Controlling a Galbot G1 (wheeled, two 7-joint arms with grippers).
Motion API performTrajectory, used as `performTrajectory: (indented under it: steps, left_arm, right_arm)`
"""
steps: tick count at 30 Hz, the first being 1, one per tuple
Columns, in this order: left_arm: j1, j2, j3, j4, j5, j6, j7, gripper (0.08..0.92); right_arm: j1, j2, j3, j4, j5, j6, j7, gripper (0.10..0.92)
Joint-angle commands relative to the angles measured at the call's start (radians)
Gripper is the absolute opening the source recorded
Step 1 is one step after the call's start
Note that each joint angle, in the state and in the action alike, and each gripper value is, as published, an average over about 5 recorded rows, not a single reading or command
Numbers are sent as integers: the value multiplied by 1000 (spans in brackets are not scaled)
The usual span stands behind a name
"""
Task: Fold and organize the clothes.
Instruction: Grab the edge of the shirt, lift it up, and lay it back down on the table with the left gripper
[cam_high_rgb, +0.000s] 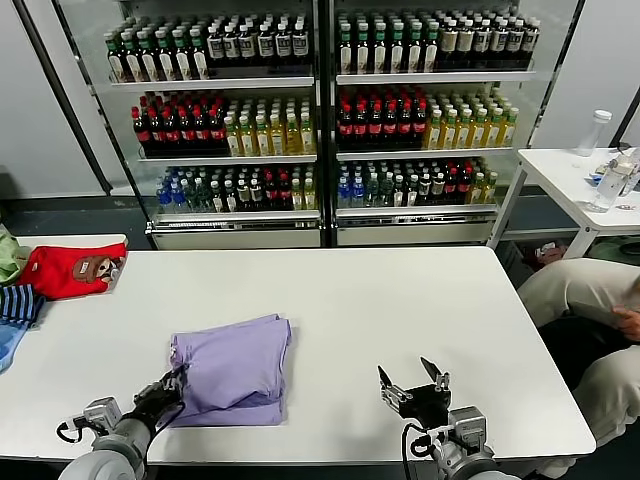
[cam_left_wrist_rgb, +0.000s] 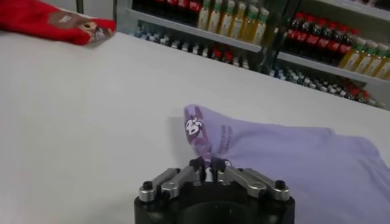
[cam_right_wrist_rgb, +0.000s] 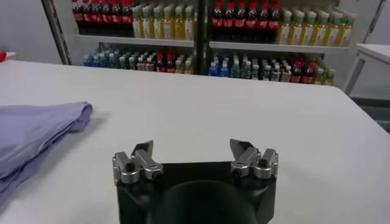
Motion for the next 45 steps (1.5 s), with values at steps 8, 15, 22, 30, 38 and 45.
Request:
performTrajectory:
  steps: [8, 15, 22, 30, 38, 45]
  left_arm:
    - [110, 348, -611, -122, -232, 42, 50, 105]
    - [93, 381, -462, -185, -164, 42, 61, 105]
    - [6, 29, 255, -335, 239, 39, 87, 105]
    - [-89, -178, 572, -260, 423, 32, 113, 105]
    - [-252, -247, 490, -194, 432, -40, 43, 167]
    - [-259, -12, 186, -278, 405, -106, 25, 353]
  right_arm:
    - [7, -1, 4, -6, 2, 1, -4, 823]
    - [10, 3, 4, -13, 3, 4, -8, 823]
    - [-15, -5, 30, -5, 4, 5, -11, 823]
    - [-32, -3, 43, 5, 2, 5, -9, 823]
    - [-24, -13, 38, 16, 1, 0, -8, 823]
    - [11, -49, 90, -12, 26, 0, -29, 823]
